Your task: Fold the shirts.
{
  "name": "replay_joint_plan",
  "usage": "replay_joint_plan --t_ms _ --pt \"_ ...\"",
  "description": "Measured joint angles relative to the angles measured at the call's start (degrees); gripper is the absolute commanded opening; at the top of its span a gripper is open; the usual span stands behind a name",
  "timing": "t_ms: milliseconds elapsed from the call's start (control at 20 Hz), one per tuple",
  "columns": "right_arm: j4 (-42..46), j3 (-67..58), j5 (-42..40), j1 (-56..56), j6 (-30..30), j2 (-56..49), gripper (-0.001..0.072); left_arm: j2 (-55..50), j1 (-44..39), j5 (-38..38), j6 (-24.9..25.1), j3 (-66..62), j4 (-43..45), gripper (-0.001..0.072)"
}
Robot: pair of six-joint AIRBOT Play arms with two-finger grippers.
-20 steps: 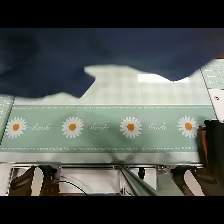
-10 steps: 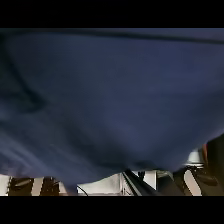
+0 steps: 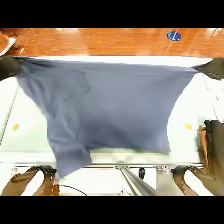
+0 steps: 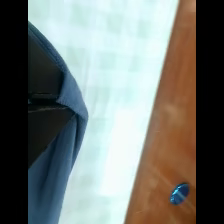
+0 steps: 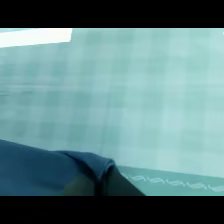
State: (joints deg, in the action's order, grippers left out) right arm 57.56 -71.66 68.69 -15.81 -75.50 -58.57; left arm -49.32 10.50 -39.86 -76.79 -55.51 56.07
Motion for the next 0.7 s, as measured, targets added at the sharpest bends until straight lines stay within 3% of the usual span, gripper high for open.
replay_joint_plan --t_ms 150,400,700 --pt "-5.0 -2.4 -7.5 0.0 1.9 -14.1 0.0015 -15.0 -4.5 7.3 0.7 -3.4 -1.5 0.0018" --pt "-12.3 -13.9 -10.4 0.0 1.0 -35.5 0.0015 -36.3 -8.5 8.8 -1.3 -15.5 -2.4 0.0018" --pt "-14.5 -21.6 -9.2 -0.1 -0.8 -45.8 0.0016 -46.0 -9.6 5.6 -2.6 -24.2 -2.7 0.0019"
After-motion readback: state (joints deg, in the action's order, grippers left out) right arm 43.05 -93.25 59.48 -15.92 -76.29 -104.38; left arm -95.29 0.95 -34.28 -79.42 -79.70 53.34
